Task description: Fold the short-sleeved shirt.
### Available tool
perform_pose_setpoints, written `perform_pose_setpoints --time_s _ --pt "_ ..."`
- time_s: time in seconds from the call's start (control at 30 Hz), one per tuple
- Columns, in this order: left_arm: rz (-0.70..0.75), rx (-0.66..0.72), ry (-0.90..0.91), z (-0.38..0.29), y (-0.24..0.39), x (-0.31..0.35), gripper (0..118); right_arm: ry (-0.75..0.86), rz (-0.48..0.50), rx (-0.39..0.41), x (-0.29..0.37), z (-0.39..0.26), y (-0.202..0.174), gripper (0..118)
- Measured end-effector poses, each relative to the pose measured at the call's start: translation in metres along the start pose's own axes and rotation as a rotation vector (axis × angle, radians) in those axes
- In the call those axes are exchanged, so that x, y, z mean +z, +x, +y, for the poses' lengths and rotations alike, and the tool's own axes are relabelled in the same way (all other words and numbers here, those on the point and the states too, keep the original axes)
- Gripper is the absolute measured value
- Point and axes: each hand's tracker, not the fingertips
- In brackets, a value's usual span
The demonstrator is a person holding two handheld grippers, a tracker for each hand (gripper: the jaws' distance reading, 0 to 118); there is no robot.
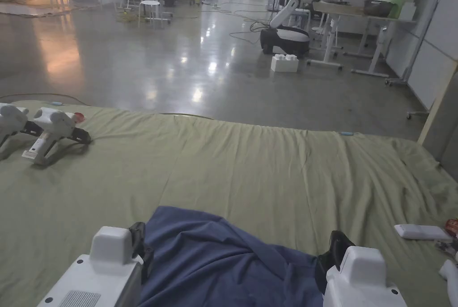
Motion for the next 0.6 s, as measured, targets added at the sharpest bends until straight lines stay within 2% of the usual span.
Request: perform_pose_setpoints --time_s 0.2,0.3,0.43,0.6 --pt "-0.026 -0.036 -0.041 -0.010 0.001 -0.006 0 -0.011 0.027 -0.005 -0.004 -0.004 -0.004 0" --pt "-0.037 0.015 -0.138 -0.024 -0.010 -0.022 0 -0.055 0.042 -0.007 -0.011 -0.014 -0.003 0" --pt "-0.059 0.065 -0.309 -0.050 -0.030 -0.065 0 -0.148 0.058 -0.003 -0.023 -0.035 0.001 0" --pt "-0.084 0.068 -0.442 -0.054 -0.056 -0.152 0 -0.213 0.057 0.004 -0.039 -0.054 0.007 0"
